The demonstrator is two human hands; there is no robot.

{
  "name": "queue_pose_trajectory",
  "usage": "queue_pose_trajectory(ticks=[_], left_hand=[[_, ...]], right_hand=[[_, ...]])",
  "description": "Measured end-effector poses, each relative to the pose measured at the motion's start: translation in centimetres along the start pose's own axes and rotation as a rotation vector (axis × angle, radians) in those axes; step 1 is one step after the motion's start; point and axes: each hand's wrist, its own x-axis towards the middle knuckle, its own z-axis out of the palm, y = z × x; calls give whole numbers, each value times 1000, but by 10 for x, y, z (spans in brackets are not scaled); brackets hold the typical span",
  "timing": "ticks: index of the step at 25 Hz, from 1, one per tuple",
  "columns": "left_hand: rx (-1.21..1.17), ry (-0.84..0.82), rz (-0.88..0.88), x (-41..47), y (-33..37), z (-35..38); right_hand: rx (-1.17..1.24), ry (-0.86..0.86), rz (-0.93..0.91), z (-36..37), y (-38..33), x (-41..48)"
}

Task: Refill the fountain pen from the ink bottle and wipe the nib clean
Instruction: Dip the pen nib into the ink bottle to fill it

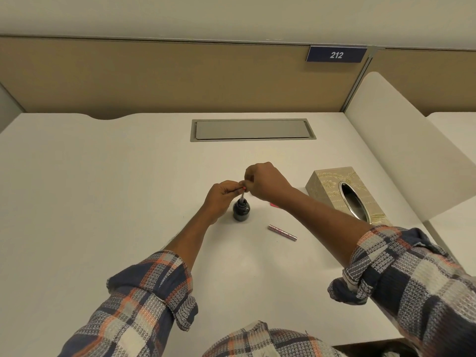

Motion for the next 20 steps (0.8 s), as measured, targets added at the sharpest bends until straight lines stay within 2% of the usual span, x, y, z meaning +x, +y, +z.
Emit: queue_pose_trajectory(ticks=[3,20], left_hand=[[-13,-13,20,-2,2,0],[-5,0,-4,0,1,2]], right_hand=[[54,-15,-18,-4,1,0],[3,8,-6,4,2,1]])
